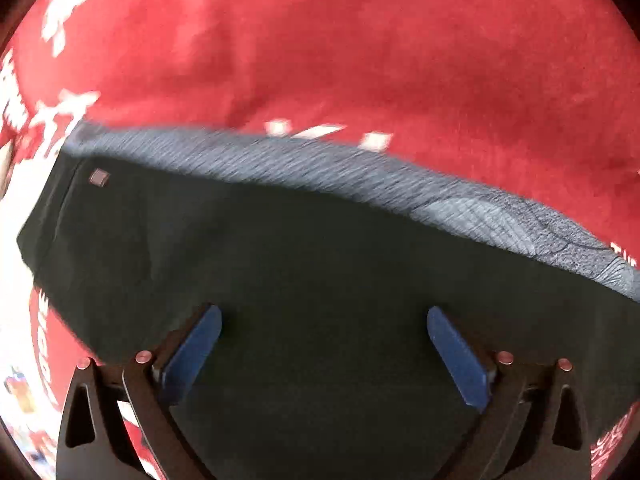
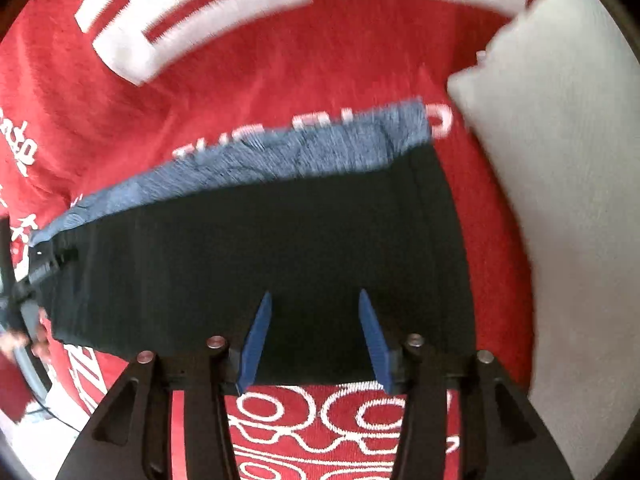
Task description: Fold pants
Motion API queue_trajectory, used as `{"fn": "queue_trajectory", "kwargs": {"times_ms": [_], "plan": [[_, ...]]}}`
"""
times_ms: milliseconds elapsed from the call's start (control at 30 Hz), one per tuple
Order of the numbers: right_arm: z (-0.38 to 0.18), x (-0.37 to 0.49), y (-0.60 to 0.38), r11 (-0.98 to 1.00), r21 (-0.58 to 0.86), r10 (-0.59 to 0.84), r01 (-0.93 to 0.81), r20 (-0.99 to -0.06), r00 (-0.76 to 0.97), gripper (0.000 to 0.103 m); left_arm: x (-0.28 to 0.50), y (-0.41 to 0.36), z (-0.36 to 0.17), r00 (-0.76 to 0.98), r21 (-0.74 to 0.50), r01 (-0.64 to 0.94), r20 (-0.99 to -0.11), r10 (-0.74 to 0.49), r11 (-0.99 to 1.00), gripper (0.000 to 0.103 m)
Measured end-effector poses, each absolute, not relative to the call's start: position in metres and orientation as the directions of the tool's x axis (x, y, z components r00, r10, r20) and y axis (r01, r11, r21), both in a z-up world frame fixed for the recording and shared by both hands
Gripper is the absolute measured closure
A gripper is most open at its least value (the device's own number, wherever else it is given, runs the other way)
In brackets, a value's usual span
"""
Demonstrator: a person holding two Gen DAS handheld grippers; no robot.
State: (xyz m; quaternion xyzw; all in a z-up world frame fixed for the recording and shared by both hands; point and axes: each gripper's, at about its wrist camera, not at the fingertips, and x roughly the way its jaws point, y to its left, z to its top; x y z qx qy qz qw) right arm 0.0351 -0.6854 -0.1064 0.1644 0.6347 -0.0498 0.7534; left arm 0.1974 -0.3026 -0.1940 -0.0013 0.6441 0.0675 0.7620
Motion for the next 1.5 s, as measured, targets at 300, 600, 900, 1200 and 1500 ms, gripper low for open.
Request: {"fn": "queue_trajectory", "kwargs": {"times_ms": [300,600,900,1200,1500], "plan": [[-0.094,0.004,-0.678,0.932,0.17,0.116,0.319,-0.976,0.182,0.046,0.148,-0.286,-0.173,0.12,0.109,-0.07,-0.986,0.116,0.992,0.0],[-0.067,-0.025,-0.669,0.866,0.332,0.271,0.375,-0.94,0.206,0.046,0.143,-0.238,-0.149,0.151,0.096,-0.088,-0.983,0.109,0.991,0.0],[-0.078,-0.017,-0.54,0.735,0.597,0.549,0.321,-0.802,0.233,0.046,0.172,-0.154,-0.141,0.215,0.156,-0.084,-0.962,0.171,0.984,0.0],[-0.126,0.007,-0.41,0.551,0.748,0.702,0.37,-0.655,0.279,0.046,0.203,-0.098,-0.193,0.177,0.21,0.033,-0.963,0.201,0.977,0.0],[-0.145,0.014,-0.375,0.53,0.745,0.679,0.405,-0.659,0.324,0.047,0.195,-0.086,-0.207,0.24,0.157,0.123,-0.963,0.124,0.98,0.0]]}}
